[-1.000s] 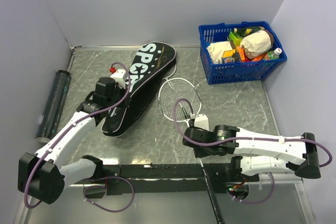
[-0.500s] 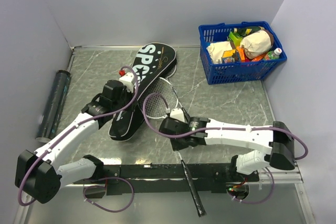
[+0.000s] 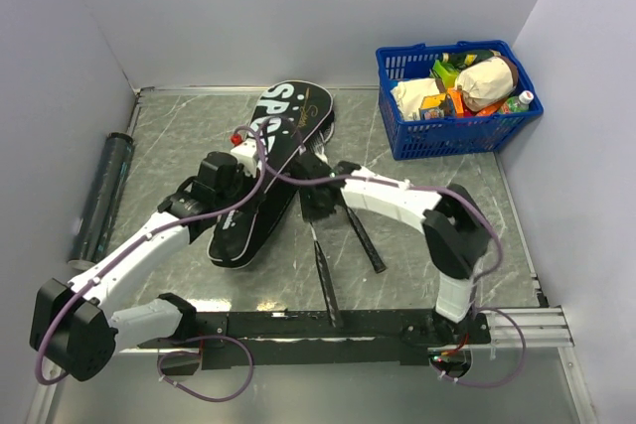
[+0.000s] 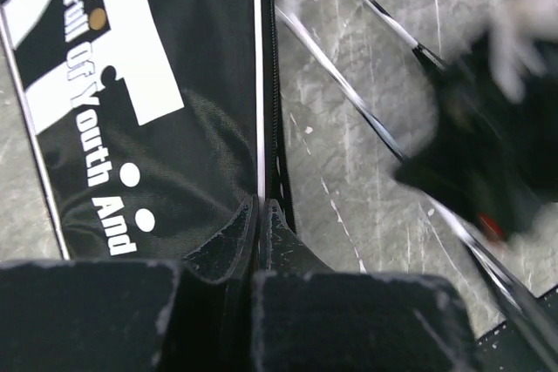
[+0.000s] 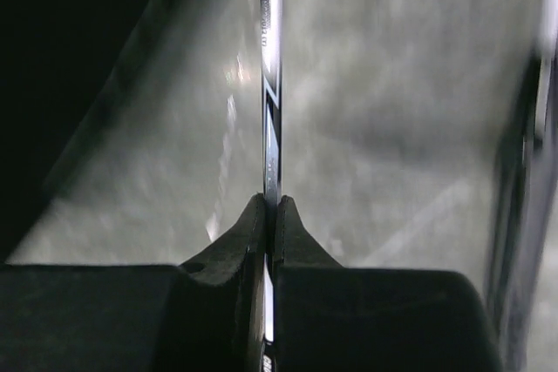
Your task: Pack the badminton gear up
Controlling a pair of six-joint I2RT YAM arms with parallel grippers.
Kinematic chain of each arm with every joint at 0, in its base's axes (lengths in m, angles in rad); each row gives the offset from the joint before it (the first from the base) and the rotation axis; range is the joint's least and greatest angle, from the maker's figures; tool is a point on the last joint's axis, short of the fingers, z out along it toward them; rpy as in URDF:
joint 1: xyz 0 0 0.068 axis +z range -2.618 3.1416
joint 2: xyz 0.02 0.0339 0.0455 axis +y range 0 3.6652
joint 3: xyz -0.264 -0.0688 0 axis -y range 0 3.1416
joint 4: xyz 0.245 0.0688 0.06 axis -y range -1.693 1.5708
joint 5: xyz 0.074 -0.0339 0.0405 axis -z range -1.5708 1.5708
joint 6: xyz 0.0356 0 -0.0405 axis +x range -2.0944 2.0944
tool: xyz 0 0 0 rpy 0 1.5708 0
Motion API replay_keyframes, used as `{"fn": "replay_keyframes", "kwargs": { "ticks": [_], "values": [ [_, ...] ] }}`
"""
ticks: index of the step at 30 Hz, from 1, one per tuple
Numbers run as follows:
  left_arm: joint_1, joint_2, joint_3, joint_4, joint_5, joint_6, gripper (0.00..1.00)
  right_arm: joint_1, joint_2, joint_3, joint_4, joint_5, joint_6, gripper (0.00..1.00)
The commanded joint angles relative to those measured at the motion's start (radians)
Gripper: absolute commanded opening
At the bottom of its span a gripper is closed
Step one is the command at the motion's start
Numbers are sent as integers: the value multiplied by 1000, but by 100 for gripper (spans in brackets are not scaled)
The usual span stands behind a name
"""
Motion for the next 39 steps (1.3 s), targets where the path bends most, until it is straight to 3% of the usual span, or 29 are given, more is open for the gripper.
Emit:
{"fn": "replay_keyframes", "kwargs": {
  "ticks": [1, 11, 17, 20, 24, 27, 33, 39],
  "values": [
    [-9, 18, 11, 44, 63, -4, 1, -74, 98, 173, 115, -33, -80, 0],
    [-16, 49, 11, 44, 94, 1, 1, -200, 332, 402, 248, -116, -28, 0],
    [-18, 67, 16, 51, 116, -3, 1, -214, 388, 421, 342, -155, 62, 0],
    [-16, 70, 16, 53, 119, -4, 1, -214, 395, 401, 385, -184, 87, 11],
    [-18, 79, 14, 53, 116, -9, 1, -216, 362, 327, 432, -205, 90, 36],
    [-16, 88, 17, 53, 111, -9, 1, -214, 302, 251, 449, -210, 84, 45],
    [-16, 93, 13, 53, 111, -12, 1, -214, 172, 139, 408, -221, 45, 57],
    [-18, 122, 17, 53, 122, -15, 1, -214, -48, -58, 383, -187, 10, 62]
  ]
}}
